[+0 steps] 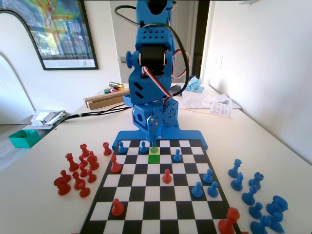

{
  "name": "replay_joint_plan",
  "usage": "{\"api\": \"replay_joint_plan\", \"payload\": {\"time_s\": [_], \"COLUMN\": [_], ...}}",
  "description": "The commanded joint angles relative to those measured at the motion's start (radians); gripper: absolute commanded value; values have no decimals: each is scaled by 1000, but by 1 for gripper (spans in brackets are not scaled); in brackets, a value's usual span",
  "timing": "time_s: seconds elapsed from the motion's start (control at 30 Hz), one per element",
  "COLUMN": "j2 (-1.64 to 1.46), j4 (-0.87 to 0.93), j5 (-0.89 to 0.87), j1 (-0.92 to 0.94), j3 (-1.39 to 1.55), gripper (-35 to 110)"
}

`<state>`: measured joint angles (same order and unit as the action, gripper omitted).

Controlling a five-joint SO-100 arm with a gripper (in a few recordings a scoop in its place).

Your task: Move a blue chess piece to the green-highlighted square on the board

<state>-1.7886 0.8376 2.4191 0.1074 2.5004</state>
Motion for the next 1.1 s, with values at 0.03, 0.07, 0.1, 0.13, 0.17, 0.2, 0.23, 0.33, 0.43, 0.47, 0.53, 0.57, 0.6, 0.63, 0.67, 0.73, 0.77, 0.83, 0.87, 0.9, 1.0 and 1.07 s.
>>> {"api": "replay_joint_plan", "payload": {"time_s": [0.03, 0.07, 0.1, 0.13, 0.17, 0.2, 0.23, 0.33, 0.43, 0.47, 0.53, 0.57, 0.6, 0.63, 0.67, 0.73, 0.77, 0.83, 0.87, 0.9, 1.0, 1.07], "j2": [0, 2, 3, 6, 8, 12, 14, 20, 21, 21, 21, 21, 21, 21, 21, 23, 23, 23, 23, 23, 23, 20], "j4": [-14, -18, -21, -23, -28, -32, -37, -46, -55, -57, -61, -63, -63, -63, -63, -61, -61, -61, -61, -61, -43, 11], "j5": [9, 11, 11, 14, 14, 14, 14, 15, 20, 20, 25, 25, 25, 25, 25, 26, 28, 29, 31, 31, 31, 29], "j1": [14, 15, 17, 17, 18, 18, 18, 17, 14, 12, 8, 6, 3, 0, -2, -3, -3, -3, -3, -3, -5, -5], "j3": [3, 3, 3, 3, 3, 3, 6, 11, 17, 18, 25, 26, 28, 28, 28, 28, 29, 29, 29, 29, 20, -11], "gripper": [14, 14, 14, 14, 14, 14, 14, 13, 11, 11, 9, 8, 6, 4, 2, 1, 1, 1, 1, 1, 1, 1]}}
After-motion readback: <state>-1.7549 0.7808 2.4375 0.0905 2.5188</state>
